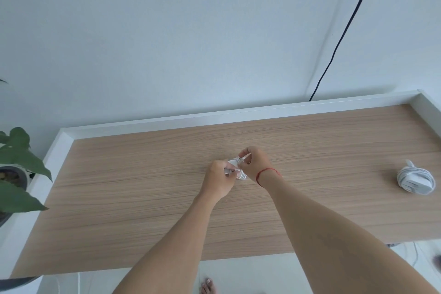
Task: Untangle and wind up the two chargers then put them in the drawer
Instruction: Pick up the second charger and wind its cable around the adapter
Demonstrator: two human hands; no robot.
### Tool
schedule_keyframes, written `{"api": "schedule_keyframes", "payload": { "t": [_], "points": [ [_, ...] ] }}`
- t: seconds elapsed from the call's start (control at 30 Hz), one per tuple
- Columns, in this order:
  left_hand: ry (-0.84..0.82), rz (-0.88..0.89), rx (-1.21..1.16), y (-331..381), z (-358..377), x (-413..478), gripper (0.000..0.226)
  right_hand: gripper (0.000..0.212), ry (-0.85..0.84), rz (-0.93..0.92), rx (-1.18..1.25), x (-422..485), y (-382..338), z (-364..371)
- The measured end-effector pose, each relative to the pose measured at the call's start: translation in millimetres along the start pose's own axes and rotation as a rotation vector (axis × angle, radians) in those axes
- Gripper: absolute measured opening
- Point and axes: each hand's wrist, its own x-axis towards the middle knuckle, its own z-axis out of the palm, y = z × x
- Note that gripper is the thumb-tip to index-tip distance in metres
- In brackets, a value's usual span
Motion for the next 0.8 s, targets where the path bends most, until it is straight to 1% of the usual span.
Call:
{"api": "schedule_keyframes", "payload": {
  "t": [0.1,0.17,0.27,0.33,0.4,0.47,0.6,0.8],
  "points": [
    [-0.007,0.060,0.114,0,-1,-1,0.017,0.025,0.019,0.075,0.017,4,-2,-1],
    [0.027,0.105,0.176,-2,-5,-4,0.014,0.032,0.001,0.115,0.025,7,-3,0],
    [0.079,0.145,0.176,-10,-10,-3,0.010,0.040,-0.042,-0.002,-0.159,7,-1,2],
    [0.091,0.135,0.149,-14,-11,1,0.010,0.039,-0.063,-0.062,-0.162,6,2,4],
    [0.105,0.111,0.114,-18,-13,7,0.013,0.037,-0.045,-0.052,-0.111,3,2,10],
    [0.116,0.100,0.102,-18,-17,11,0.015,0.037,0.025,-0.038,-0.073,2,0,19],
    [0.136,0.120,0.108,-15,-21,8,0.012,0.037,0.116,-0.007,-0.043,1,-3,32],
    [0.241,0.172,0.140,-20,-7,-5,0.015,0.033,0.138,0.020,-0.032,1,-7,33]
  ]
}}
